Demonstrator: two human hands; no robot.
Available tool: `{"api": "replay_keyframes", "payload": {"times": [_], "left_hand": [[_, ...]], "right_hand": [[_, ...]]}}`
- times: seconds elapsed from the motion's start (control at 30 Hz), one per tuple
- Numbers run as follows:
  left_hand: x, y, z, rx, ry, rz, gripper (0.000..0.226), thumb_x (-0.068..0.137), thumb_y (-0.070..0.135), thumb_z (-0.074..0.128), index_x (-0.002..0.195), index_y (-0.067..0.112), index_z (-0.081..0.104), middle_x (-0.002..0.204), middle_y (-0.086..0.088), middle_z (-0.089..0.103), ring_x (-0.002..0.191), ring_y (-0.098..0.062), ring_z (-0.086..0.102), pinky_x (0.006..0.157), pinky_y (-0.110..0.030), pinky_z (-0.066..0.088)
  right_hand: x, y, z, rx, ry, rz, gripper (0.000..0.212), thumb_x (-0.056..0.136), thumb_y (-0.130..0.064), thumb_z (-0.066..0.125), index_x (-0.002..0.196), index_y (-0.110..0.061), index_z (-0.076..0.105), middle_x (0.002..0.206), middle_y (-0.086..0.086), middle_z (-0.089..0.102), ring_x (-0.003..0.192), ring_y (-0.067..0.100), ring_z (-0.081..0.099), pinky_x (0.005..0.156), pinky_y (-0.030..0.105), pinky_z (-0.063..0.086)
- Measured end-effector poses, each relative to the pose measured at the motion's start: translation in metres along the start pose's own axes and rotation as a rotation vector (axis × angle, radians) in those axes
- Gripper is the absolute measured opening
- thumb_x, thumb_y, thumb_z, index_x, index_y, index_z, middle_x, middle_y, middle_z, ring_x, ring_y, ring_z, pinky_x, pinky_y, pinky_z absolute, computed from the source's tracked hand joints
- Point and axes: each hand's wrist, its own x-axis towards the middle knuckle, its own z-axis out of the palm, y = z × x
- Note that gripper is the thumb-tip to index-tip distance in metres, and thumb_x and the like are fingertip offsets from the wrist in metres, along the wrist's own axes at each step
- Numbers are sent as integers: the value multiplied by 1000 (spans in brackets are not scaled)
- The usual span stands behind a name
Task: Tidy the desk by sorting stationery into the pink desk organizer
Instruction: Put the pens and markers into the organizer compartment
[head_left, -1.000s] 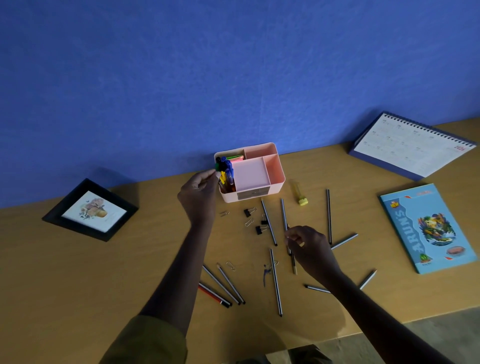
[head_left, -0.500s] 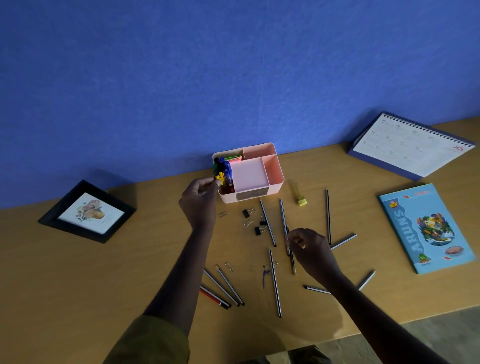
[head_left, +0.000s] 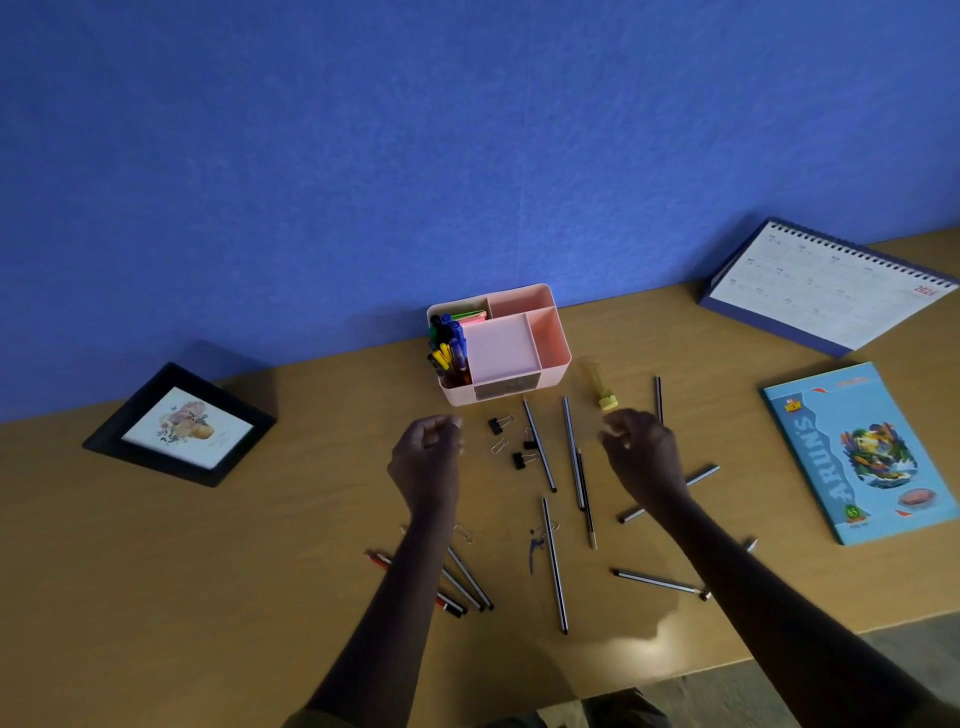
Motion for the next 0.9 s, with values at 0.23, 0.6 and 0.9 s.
{"api": "replay_keyframes", "payload": {"times": [0.23,0.6,0.9], "left_hand": [[-24,-8,14,-26,-196,-110,13,97,9,76,109,6,79,99,-9,81,86,-22,81,79,-44,70],[-41,21,50,-58,-457,-123,21,101,5,69,120,5,77,108,-11,80,97,-21,81,89,-41,68],[-38,59,66,21,-507,3,24,105,21,65,127,17,76,116,8,77,104,-8,75,94,-42,66]], "right_hand": [[46,-10,2,-146,48,68,28,101,-11,69,129,-11,68,137,15,60,121,29,60,81,45,64],[40,-7,7,-12,125,73,26,96,-3,69,122,-3,68,112,14,72,98,28,69,78,47,64],[17,-43,1,224,276,16,27,95,-13,77,121,-12,70,104,-7,68,91,13,70,74,28,62]]}}
